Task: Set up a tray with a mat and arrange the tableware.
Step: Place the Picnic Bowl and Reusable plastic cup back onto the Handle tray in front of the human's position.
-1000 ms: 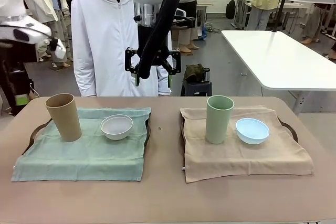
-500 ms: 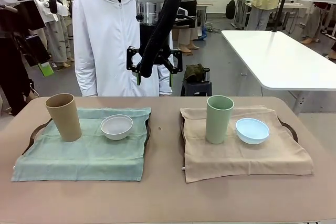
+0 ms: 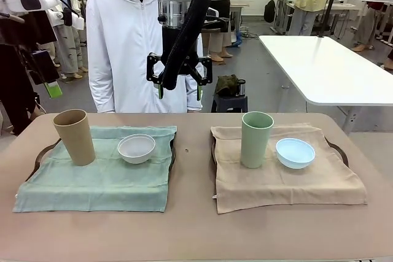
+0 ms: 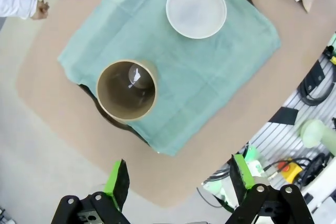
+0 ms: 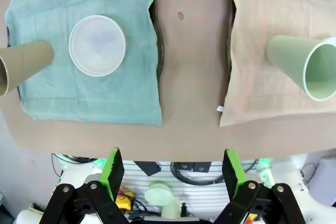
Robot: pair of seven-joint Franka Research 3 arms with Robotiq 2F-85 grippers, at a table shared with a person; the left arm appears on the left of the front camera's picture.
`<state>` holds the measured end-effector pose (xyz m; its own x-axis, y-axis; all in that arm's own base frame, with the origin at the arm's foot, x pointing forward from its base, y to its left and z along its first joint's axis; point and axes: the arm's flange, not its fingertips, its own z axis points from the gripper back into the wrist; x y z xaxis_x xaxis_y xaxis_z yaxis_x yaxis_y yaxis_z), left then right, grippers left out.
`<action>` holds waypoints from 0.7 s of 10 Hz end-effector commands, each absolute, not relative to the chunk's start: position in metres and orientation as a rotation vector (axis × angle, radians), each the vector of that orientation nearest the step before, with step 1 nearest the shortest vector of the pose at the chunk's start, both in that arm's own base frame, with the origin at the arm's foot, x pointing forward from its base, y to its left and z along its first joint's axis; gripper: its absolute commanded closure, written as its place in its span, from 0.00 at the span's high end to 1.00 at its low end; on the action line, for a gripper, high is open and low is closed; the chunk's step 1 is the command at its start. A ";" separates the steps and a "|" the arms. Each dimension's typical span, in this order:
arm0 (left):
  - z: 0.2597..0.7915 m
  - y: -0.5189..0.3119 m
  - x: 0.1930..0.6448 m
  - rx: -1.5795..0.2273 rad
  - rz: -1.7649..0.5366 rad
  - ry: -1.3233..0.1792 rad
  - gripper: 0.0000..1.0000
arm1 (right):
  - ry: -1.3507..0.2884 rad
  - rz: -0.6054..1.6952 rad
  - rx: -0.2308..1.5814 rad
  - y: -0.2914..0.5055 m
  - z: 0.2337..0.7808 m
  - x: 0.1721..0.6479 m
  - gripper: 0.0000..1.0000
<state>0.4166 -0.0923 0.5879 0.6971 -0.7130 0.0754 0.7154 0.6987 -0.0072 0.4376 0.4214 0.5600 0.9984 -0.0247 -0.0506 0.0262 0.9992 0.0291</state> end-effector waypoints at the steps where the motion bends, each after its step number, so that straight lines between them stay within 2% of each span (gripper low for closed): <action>1: 0.589 -0.090 0.414 -0.024 -0.815 -0.064 1.00 | 0.051 -0.032 0.027 0.421 0.559 0.437 0.97; 7: 0.589 -0.090 0.414 -0.024 -0.815 -0.064 1.00 | 0.051 -0.032 0.027 0.421 0.559 0.437 0.97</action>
<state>0.4166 -0.0918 0.5880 0.6967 -0.7137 0.0730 0.7157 0.6984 -0.0032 0.4376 0.4214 0.5600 0.9984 -0.0248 -0.0506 0.0263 0.9992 0.0291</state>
